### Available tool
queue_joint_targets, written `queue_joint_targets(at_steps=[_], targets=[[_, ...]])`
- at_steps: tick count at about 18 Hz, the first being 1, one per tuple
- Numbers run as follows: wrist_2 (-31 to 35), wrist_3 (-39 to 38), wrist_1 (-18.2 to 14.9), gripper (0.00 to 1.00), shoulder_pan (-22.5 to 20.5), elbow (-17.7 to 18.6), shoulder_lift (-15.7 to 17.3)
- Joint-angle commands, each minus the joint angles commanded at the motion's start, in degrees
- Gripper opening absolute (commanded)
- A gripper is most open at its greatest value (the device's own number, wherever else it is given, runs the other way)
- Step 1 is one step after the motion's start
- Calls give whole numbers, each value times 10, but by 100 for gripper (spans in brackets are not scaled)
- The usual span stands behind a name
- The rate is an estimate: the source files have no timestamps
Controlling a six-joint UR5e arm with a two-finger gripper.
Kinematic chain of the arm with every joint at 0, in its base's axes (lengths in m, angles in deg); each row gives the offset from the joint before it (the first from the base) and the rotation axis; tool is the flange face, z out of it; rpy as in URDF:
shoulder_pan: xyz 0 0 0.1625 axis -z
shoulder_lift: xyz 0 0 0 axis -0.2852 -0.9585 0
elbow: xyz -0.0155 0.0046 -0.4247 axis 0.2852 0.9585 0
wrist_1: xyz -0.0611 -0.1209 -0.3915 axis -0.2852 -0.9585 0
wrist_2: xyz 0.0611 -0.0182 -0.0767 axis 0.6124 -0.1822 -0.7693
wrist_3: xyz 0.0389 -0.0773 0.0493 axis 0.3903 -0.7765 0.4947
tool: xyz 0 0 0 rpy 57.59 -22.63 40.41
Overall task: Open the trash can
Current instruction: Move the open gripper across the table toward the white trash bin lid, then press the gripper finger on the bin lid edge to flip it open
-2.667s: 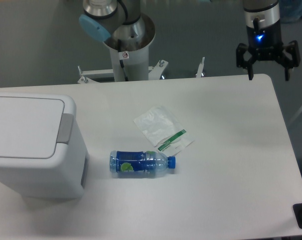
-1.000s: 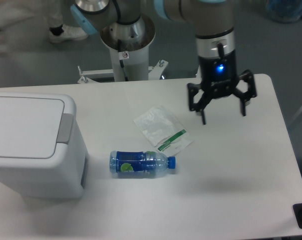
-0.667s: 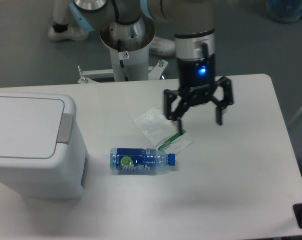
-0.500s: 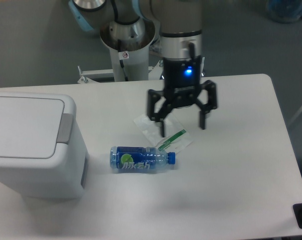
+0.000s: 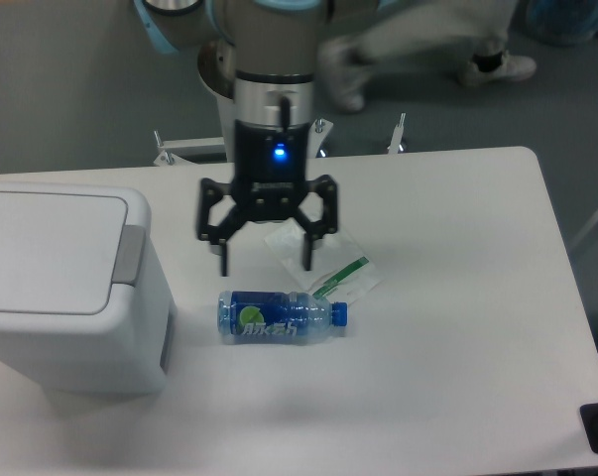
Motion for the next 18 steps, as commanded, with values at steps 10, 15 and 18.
queue_joint_targets(at_steps=[10, 15, 18], targets=[[-1, 1, 1, 100, 37, 23, 13], [-1, 2, 1, 100, 40, 24, 12], [-1, 2, 1, 100, 41, 25, 11]])
